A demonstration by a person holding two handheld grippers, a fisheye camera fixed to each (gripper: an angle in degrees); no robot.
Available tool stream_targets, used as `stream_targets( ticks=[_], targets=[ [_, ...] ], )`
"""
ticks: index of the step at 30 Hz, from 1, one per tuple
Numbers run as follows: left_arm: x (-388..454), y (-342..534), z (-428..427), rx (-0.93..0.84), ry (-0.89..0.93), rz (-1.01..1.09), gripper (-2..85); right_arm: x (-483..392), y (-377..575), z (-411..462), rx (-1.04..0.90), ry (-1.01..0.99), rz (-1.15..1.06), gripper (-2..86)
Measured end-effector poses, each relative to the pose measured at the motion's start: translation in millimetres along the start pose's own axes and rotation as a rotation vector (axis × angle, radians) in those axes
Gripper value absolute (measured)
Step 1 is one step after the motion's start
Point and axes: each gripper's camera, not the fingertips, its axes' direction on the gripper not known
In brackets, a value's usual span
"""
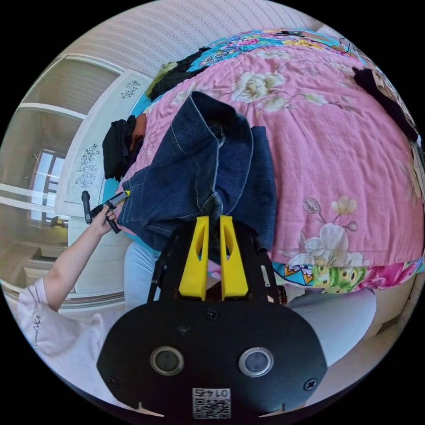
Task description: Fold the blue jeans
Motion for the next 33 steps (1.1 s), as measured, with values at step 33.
stream_targets(
  ticks=[33],
  targets=[
    [-184,266,-95,0.027,0.170,-0.006,0.6,-115,-20,-72,0.235,0.188,-0.336,7.2]
  ],
)
